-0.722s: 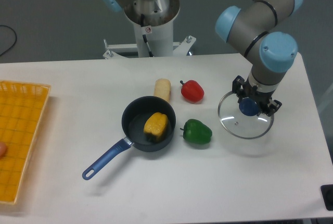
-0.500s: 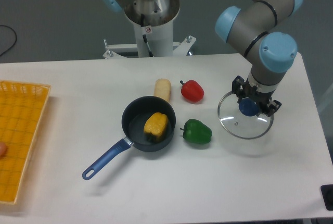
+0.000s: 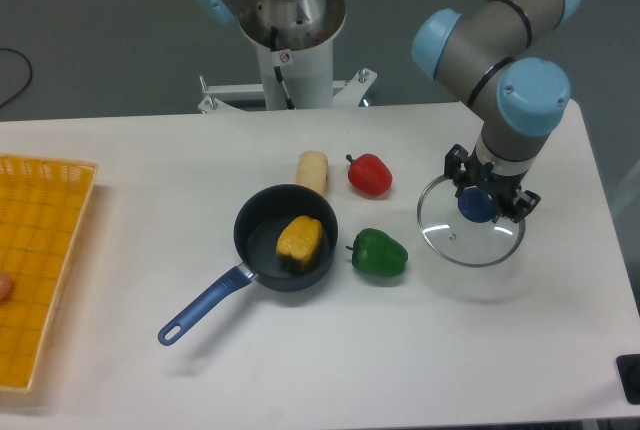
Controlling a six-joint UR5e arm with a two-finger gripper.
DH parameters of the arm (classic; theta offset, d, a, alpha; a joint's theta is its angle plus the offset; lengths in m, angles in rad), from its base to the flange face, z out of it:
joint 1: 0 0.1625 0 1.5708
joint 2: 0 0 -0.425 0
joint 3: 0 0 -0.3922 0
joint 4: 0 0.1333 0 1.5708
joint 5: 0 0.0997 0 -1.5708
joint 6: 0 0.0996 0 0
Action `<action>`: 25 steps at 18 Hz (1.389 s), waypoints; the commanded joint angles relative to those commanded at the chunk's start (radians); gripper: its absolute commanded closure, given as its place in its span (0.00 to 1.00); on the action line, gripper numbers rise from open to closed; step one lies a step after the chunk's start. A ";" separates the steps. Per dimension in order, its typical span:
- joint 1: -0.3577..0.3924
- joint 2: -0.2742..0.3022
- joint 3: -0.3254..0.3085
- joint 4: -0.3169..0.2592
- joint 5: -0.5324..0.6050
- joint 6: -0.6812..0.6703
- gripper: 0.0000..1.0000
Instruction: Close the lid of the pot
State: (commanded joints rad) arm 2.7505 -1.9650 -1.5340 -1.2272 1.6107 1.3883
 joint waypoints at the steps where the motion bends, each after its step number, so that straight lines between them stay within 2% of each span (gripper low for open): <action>1: -0.006 0.000 0.000 -0.002 -0.002 -0.011 0.42; 12: -0.121 0.040 -0.012 -0.008 0.000 -0.152 0.42; 15: -0.196 0.060 -0.031 -0.008 0.000 -0.236 0.42; 25: -0.275 0.100 -0.038 -0.034 0.002 -0.317 0.42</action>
State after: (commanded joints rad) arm 2.4759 -1.8654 -1.5723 -1.2609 1.6122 1.0708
